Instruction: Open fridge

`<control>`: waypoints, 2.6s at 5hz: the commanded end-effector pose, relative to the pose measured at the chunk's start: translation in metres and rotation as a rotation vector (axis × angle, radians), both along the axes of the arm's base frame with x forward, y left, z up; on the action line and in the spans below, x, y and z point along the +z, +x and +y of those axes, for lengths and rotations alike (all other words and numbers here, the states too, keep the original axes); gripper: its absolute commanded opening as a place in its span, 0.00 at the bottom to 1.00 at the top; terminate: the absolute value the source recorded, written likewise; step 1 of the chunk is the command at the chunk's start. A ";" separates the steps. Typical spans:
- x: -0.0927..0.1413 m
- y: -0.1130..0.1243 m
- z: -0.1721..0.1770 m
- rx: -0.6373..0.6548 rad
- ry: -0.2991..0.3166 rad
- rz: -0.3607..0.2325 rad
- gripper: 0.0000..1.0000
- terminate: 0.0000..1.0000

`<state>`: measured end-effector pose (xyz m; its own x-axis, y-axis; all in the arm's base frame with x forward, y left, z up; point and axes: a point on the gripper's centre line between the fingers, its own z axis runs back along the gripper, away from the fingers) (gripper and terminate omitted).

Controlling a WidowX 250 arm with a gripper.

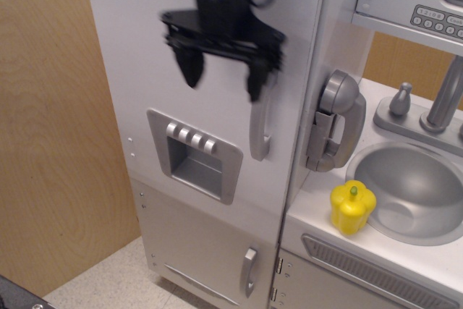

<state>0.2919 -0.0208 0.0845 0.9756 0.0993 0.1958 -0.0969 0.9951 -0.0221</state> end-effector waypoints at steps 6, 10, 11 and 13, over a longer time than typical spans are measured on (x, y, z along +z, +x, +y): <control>-0.028 0.036 -0.016 -0.087 0.091 -0.308 0.00 0.00; -0.021 -0.012 0.011 -0.015 0.093 -0.320 0.00 0.00; -0.021 -0.036 0.024 -0.053 0.116 -0.298 0.00 0.00; -0.028 -0.059 0.028 -0.050 0.141 -0.114 1.00 0.00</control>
